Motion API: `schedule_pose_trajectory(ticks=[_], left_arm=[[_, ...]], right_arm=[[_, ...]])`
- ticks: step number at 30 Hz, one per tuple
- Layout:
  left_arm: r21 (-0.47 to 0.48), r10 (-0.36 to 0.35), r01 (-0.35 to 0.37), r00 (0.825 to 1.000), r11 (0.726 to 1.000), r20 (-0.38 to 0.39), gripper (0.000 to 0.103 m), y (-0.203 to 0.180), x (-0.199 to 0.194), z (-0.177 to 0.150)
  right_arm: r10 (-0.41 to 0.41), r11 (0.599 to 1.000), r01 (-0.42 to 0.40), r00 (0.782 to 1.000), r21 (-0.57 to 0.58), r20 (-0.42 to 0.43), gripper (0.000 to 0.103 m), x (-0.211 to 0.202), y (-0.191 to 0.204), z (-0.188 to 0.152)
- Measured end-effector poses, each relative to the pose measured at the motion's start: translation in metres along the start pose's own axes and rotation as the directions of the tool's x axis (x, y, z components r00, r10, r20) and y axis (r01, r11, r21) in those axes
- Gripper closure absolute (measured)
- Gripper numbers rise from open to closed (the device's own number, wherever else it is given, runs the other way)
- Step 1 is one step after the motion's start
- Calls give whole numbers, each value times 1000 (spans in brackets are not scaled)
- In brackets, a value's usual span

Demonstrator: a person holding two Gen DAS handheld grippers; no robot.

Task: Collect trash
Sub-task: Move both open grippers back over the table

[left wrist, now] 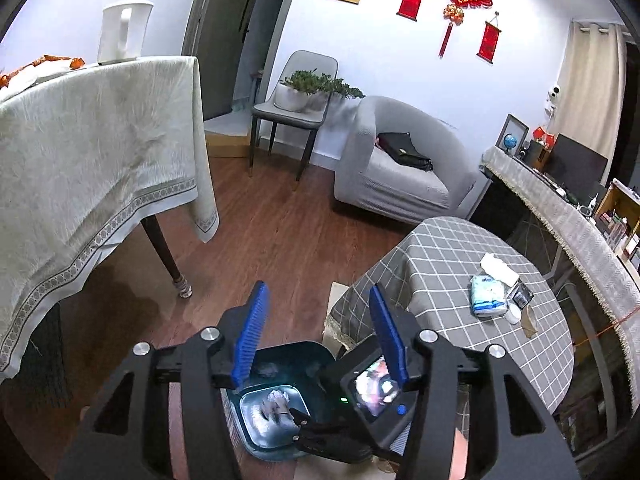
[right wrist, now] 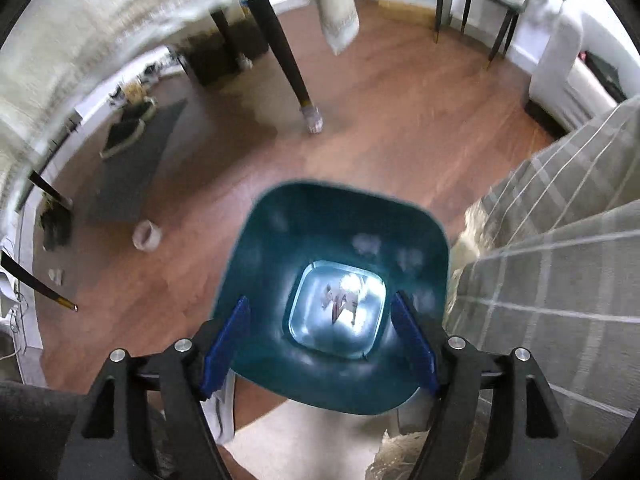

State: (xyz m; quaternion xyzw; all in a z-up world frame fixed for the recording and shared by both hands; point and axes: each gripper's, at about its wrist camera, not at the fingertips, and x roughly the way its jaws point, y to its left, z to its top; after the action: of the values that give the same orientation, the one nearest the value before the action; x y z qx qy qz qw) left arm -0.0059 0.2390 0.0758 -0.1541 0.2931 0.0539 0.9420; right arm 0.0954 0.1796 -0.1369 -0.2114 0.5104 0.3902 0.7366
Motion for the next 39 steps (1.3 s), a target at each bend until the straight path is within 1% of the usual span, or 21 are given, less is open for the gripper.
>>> schedule_pose_trajectory(ticks=[3, 5, 6, 8, 12, 16, 17, 18, 20, 21, 24, 26, 29, 31, 33, 36, 39], left_arm=[[-2, -2, 2, 1000, 1000, 23, 45, -1, -6, 3], [-7, 0, 0, 999, 1000, 43, 43, -1, -11, 7], [-11, -1, 1, 999, 1000, 49, 42, 0, -13, 8], [-25, -7, 8, 998, 1000, 65, 40, 0, -16, 12], [-55, -42, 47, 996, 997, 81, 36, -4, -17, 17], [-26, -43, 45, 996, 999, 76, 33, -23, -7, 16], [-25, -55, 57, 996, 998, 73, 32, -28, -3, 15], [-28, -79, 81, 995, 996, 68, 31, -35, 2, 14], [-19, -109, 111, 992, 994, 59, 29, -49, 9, 11], [-5, -117, 117, 992, 993, 54, 29, -58, 14, 10], [35, -127, 126, 991, 991, 37, 27, -81, 26, 5], [51, -126, 125, 992, 991, 20, 27, -93, 36, 2], [56, -139, 140, 990, 989, -14, 27, -110, 53, -4], [64, -150, 152, 988, 986, -37, 27, -123, 64, -9], [81, -154, 158, 987, 984, -54, 25, -135, 75, -14], [87, -180, 187, 980, 979, -82, 22, -152, 90, -24], [91, -203, 213, 973, 973, -111, 22, -170, 106, -32]], right_arm=[[23, 1000, -22, 997, -8, 71, 29, -30, 1, 4], [39, 999, -37, 991, -18, 125, 30, -53, 1, 6], [41, 999, -38, 989, -21, 145, 33, -61, 1, 7], [42, 999, -37, 982, -30, 187, 37, -81, 0, 9], [24, 999, -13, 968, -45, 252, 39, -120, -7, 9], [-22, 998, 37, 948, -42, 318, 39, -161, -23, 4], [-34, 998, 47, 942, -30, 335, 39, -168, -29, 1], [-40, 999, 45, 931, -6, 362, 40, -177, -38, -4], [-34, 999, 18, 919, 43, 393, 44, -186, -54, -14], [-36, 998, 12, 915, 62, 402, 45, -188, -61, -20], [-79, 995, 50, 914, 83, 399, 45, -193, -80, -33], [-107, 991, 65, 906, 113, 409, 45, -201, -97, -44], [-136, 984, 74, 897, 160, 420, 45, -208, -121, -57], [-145, 978, 65, 893, 199, 425, 45, -211, -138, -67], [-174, 970, 81, 890, 228, 422, 45, -215, -154, -77], [-208, 961, 105, 886, 256, 415, 45, -219, -172, -87], [-241, 948, 118, 874, 297, 423, 45, -226, -190, -103]])
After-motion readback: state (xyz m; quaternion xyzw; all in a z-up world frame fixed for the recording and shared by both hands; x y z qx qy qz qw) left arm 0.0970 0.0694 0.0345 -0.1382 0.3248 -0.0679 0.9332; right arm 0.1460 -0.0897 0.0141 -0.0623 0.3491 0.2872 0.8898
